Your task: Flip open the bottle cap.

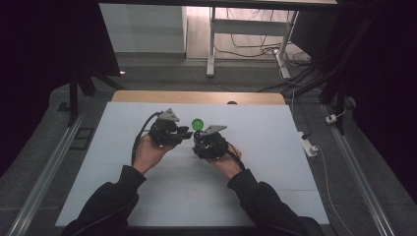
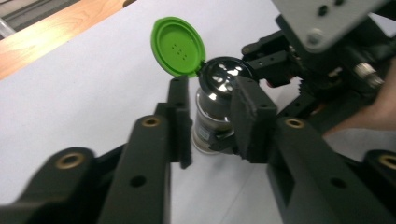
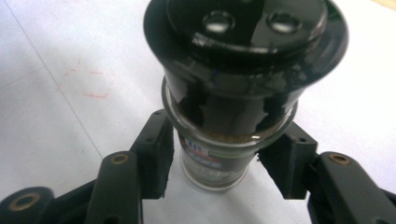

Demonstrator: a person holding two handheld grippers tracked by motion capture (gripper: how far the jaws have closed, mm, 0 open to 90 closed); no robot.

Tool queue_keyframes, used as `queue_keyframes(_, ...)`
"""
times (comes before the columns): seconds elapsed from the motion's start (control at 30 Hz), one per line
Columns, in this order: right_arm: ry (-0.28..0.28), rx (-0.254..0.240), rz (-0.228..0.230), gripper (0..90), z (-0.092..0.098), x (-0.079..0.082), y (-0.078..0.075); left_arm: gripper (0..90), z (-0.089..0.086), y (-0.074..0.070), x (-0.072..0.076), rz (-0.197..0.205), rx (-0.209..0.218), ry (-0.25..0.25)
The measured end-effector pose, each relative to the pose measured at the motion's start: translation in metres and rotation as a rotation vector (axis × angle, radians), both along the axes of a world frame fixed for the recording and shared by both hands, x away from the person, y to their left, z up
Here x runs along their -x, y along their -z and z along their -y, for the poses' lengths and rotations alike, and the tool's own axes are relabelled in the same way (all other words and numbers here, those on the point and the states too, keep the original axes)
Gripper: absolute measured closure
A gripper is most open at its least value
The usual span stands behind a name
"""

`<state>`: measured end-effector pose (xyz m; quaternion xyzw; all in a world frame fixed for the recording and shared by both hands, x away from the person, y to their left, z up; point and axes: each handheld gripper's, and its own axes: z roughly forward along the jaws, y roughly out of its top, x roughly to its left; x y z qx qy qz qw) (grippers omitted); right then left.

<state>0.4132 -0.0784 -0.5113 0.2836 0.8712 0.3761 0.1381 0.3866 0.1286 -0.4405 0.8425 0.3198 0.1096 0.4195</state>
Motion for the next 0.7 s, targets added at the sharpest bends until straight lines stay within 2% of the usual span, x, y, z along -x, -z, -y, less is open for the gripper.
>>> queue_keyframes(0.07,0.0,-0.007,-0.002,42.4,0.0,0.0,0.0,63.9,-0.001,0.0,0.002,-0.004,0.0,0.004)
queue_keyframes(0.17,0.005,-0.023,-0.007,37.2,0.001,0.0,-0.005,55.5,-0.004,0.0,0.007,-0.011,-0.006,0.008)
queue_keyframes(0.37,0.006,-0.055,-0.057,28.8,0.006,0.001,-0.01,40.2,-0.011,0.001,0.018,-0.026,0.002,0.018)
queue_keyframes(0.43,0.003,-0.051,-0.061,27.8,0.007,0.002,-0.01,38.4,-0.014,0.001,0.022,-0.026,0.002,0.021)
queue_keyframes(0.47,0.002,-0.044,-0.063,26.1,0.009,0.005,-0.011,31.1,-0.015,0.001,0.024,-0.036,0.001,0.024)
queue_keyframes(0.53,-0.006,-0.03,-0.069,23.9,0.01,0.008,-0.012,26.7,-0.017,0.002,0.027,-0.042,-0.003,0.021)
queue_keyframes(0.57,-0.006,-0.03,-0.069,23.9,0.01,0.008,-0.012,26.7,-0.018,0.002,0.029,-0.043,0.003,0.022)
queue_keyframes(0.63,-0.018,-0.044,-0.072,21.8,0.013,0.012,-0.016,18.9,-0.021,0.003,0.032,-0.062,0.013,0.019)
queue_keyframes(0.7,-0.023,-0.05,-0.075,20.7,0.014,0.013,-0.017,16.9,-0.023,0.004,0.035,-0.065,0.02,0.01)
